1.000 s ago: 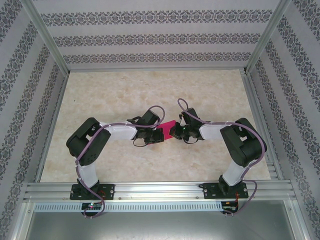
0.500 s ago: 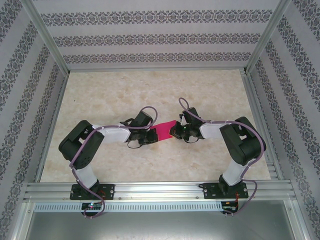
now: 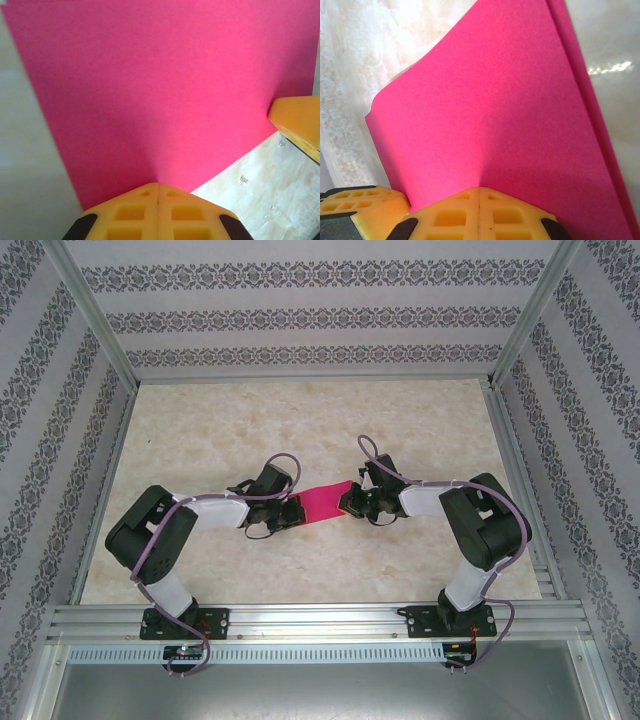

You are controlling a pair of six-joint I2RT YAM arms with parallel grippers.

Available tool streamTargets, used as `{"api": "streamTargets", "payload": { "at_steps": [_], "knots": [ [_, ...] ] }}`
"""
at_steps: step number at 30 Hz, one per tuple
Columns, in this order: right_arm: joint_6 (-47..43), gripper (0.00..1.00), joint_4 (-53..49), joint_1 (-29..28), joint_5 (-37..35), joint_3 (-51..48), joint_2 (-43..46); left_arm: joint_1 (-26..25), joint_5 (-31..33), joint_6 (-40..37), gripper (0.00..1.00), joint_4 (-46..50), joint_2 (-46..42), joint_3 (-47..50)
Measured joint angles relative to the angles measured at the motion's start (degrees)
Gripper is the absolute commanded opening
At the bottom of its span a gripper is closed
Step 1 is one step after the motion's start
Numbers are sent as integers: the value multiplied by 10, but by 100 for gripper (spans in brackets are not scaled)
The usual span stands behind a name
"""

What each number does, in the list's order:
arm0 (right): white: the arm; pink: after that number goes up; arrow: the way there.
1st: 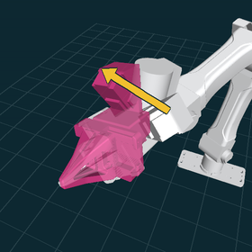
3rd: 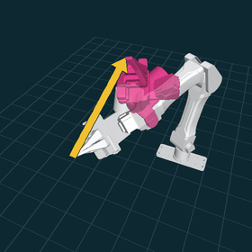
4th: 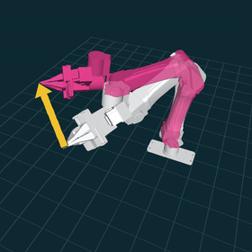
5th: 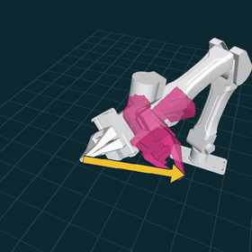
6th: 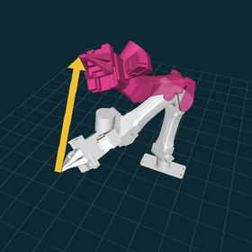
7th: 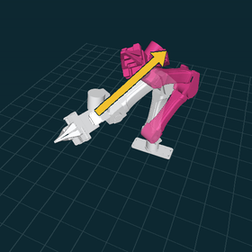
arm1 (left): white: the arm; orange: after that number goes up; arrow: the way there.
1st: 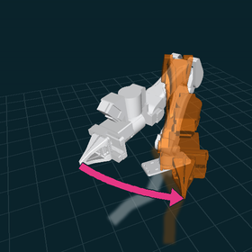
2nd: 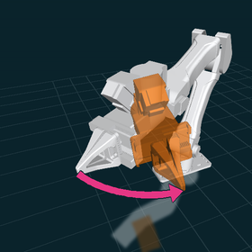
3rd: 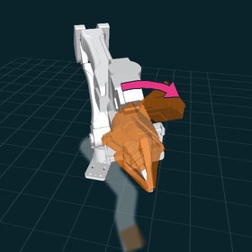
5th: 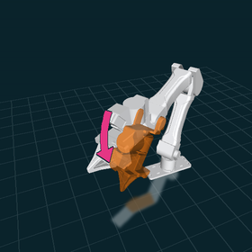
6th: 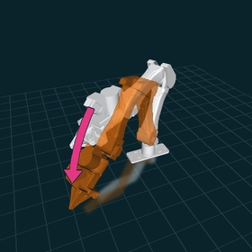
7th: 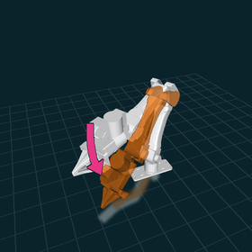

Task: Fold a paper plane with a square sheet of paper (pick it up from the middle)
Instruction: First fold in half a square sheet of paper at the center of the table.

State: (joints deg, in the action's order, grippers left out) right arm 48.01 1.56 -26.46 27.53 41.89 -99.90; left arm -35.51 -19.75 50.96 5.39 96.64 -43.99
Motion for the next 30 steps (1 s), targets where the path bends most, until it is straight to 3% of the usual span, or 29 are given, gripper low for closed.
{"api": "streamTargets", "payload": {
  "at_steps": [16, 21, 30],
  "knots": [
    [2, 3, 13, 0, -1, -11, 11, 2, 1, 7, 3, -3, -6, 9],
    [-3, 4, -7, -4, -31, -16, 45, 3, 0, 3, 3, 0, -5, 6],
    [-2, 4, -12, -72, -67, 54, 37, 3, 8, -69, 2, 43, 7, -28]
  ]
}}
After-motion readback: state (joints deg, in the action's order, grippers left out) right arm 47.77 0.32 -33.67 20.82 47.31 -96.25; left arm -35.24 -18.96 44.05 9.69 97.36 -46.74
